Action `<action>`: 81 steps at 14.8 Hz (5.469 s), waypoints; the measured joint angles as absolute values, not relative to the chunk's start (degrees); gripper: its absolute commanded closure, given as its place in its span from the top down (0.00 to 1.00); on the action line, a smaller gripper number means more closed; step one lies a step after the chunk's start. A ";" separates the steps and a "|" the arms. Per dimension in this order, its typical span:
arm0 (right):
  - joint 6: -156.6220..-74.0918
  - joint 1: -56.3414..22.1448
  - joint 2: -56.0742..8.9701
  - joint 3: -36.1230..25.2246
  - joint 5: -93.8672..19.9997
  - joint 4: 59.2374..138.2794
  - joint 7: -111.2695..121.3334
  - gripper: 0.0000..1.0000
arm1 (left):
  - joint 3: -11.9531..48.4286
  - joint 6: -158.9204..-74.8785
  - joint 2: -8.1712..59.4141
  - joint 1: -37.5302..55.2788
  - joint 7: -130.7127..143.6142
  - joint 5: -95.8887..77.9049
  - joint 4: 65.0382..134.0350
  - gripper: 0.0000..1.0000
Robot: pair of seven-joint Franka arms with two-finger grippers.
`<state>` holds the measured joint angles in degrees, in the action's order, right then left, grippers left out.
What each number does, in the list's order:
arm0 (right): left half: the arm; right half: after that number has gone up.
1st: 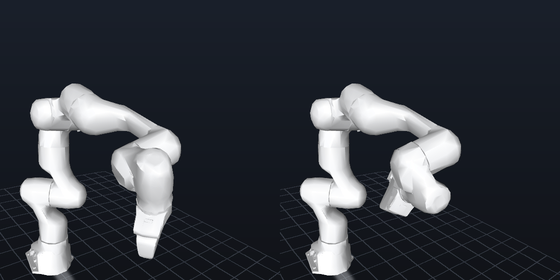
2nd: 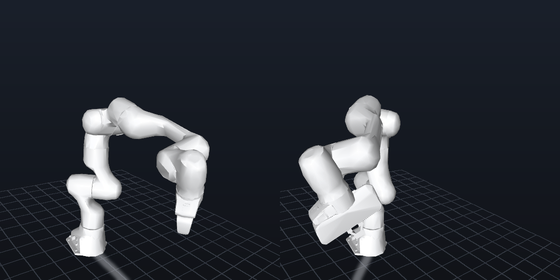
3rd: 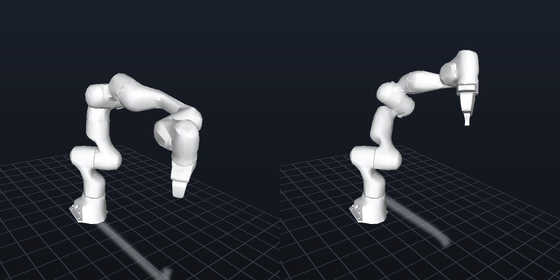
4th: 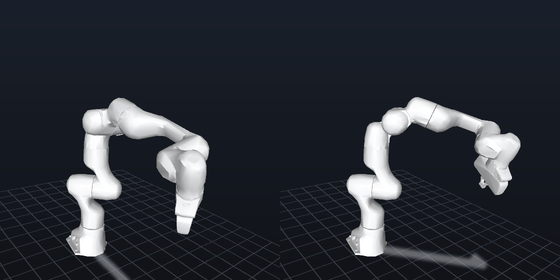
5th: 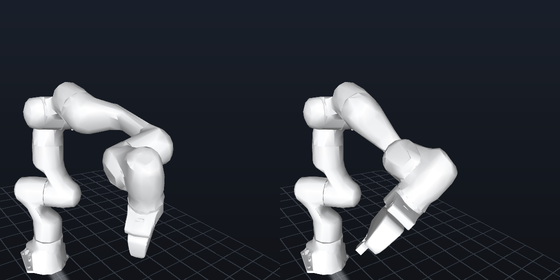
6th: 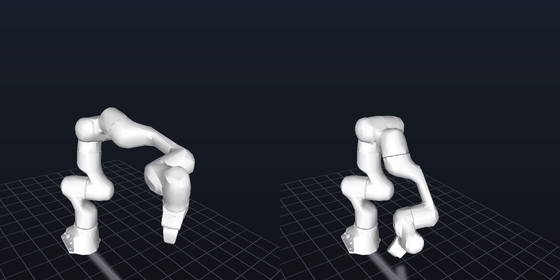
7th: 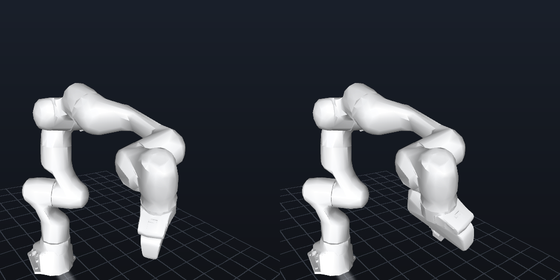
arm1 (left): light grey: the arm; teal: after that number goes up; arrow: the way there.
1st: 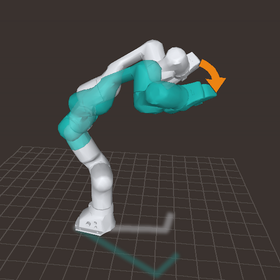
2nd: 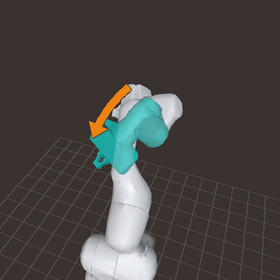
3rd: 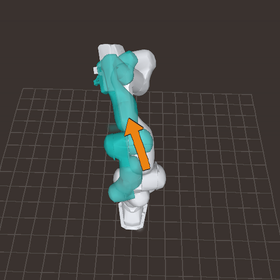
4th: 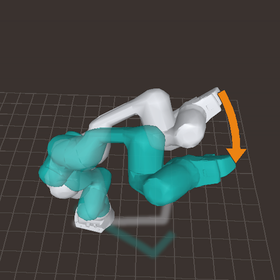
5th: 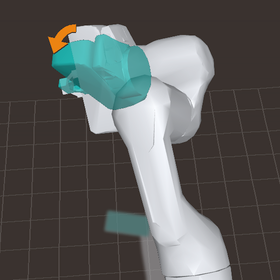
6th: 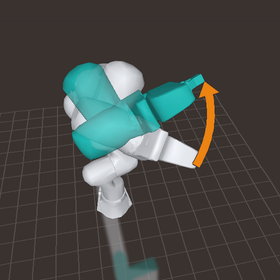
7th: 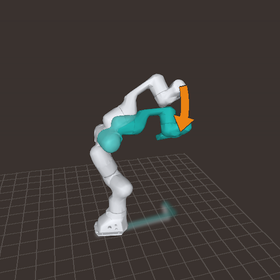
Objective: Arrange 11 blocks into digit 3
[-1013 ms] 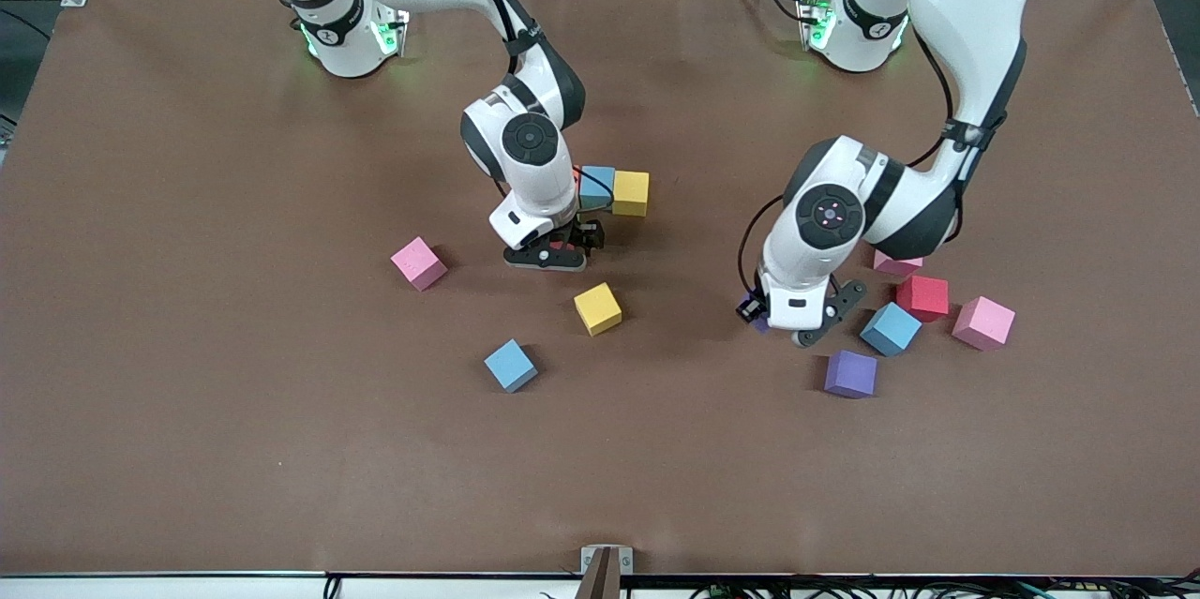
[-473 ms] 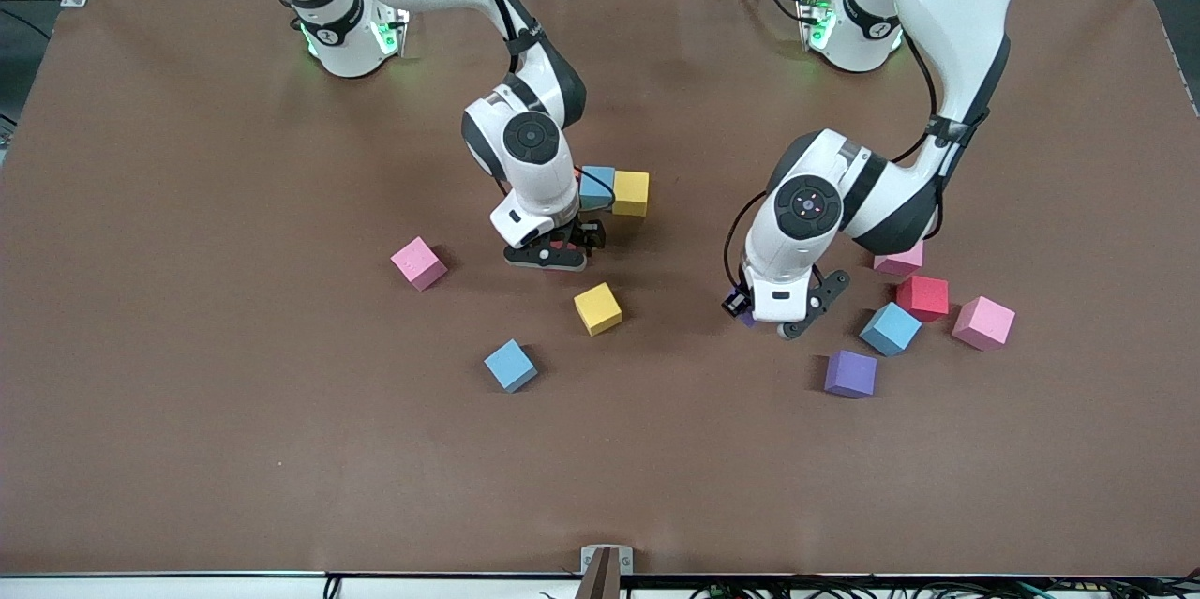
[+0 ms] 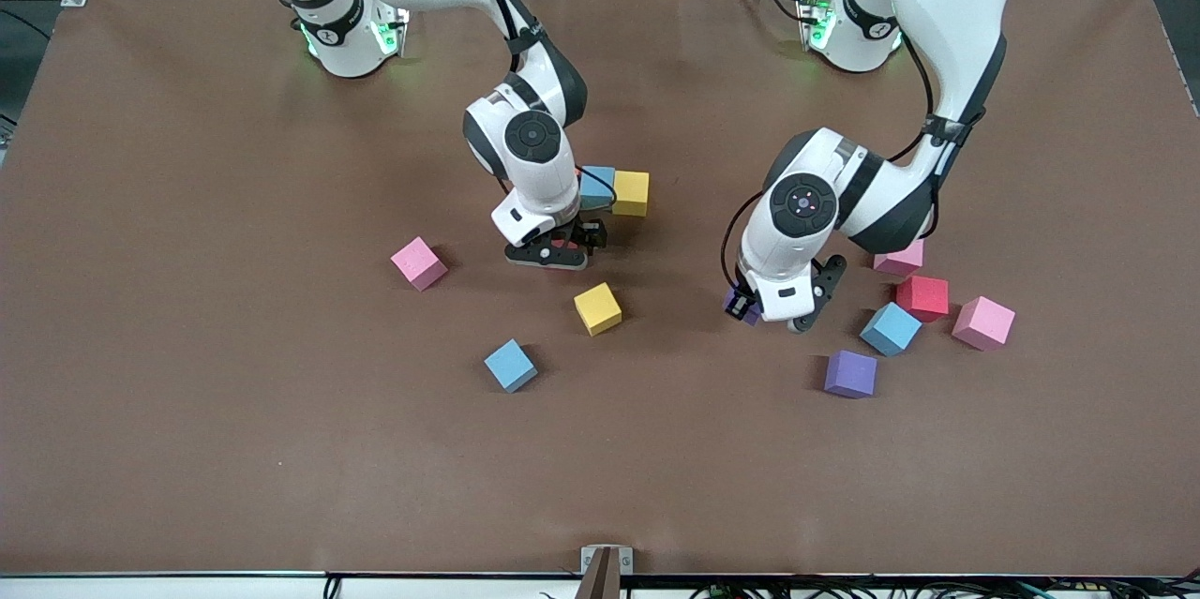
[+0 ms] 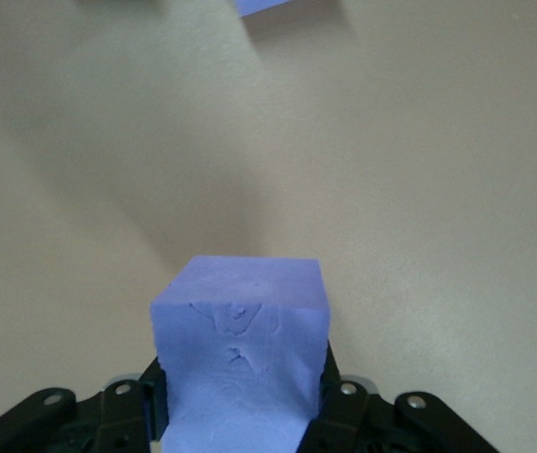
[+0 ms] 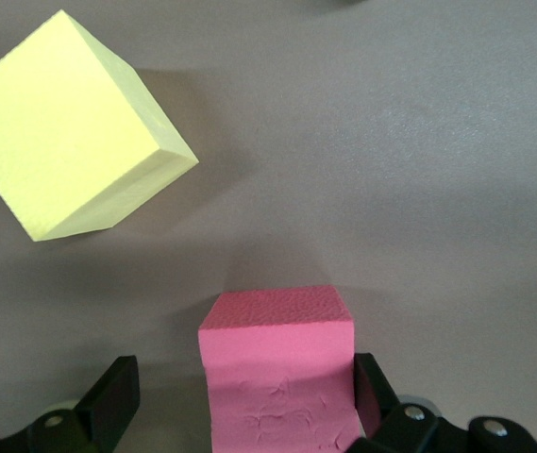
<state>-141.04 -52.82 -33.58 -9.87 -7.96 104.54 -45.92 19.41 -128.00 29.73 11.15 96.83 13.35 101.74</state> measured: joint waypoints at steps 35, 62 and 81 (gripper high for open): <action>-117.96 -47.94 -34.98 -19.47 -10.32 91.15 -69.53 1.00 | 19.19 -137.63 34.57 22.68 132.79 13.45 103.64 0.56; -117.32 -39.99 -33.18 -20.98 -18.02 87.64 -74.94 1.00 | 19.01 -137.83 45.90 33.10 148.66 13.45 89.33 0.59; -124.11 -46.98 -48.93 -18.99 -17.76 72.40 -93.56 1.00 | 18.84 -134.76 40.36 32.29 145.12 13.71 91.70 1.00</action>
